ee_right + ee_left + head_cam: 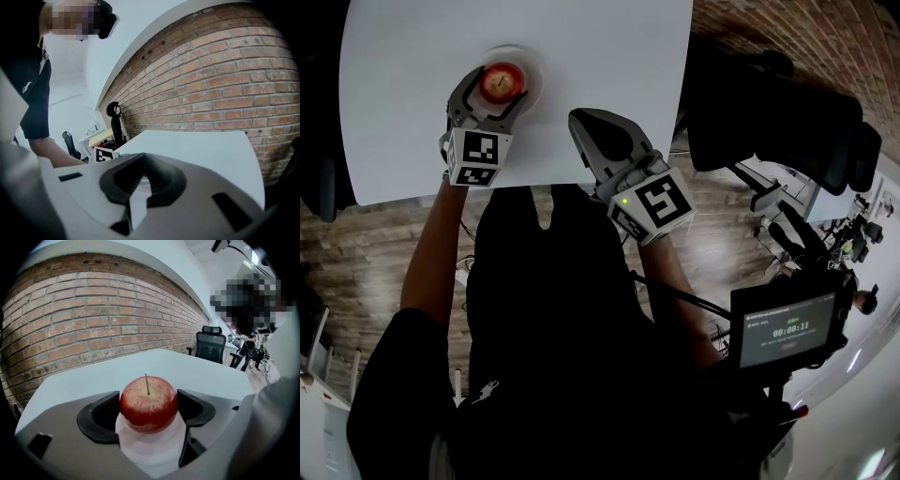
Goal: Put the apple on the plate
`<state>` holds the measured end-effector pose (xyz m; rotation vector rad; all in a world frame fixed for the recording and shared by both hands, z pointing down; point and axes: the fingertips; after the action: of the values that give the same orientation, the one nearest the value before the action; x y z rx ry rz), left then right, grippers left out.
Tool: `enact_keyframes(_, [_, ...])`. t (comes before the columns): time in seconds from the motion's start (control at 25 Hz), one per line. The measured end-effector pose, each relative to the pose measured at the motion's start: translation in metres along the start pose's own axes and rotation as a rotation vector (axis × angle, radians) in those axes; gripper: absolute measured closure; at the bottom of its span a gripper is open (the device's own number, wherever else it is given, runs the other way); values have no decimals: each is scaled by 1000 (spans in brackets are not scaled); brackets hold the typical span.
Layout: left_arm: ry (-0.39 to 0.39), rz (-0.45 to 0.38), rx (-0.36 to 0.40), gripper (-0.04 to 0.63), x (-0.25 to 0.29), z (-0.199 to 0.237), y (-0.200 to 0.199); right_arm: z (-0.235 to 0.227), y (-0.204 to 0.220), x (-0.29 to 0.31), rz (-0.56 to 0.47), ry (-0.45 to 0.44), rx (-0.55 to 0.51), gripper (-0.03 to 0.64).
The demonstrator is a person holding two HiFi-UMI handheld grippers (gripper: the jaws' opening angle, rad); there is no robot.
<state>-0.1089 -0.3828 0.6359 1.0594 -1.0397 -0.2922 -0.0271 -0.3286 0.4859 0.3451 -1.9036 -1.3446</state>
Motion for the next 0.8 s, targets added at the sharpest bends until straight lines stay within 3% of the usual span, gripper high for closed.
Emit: enact_keyframes(0.8, [19,14,-10,207,2,-1,-4,-2,4,-3,9,4,-5,614])
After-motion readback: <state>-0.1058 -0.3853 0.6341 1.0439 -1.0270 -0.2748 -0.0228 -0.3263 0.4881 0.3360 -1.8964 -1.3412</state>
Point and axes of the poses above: the fingertips, and each gripper's own axes: x forward along the fingers, z to its left, y out of its underside, and after that the axes turned 10 degrees about -x, right-handed
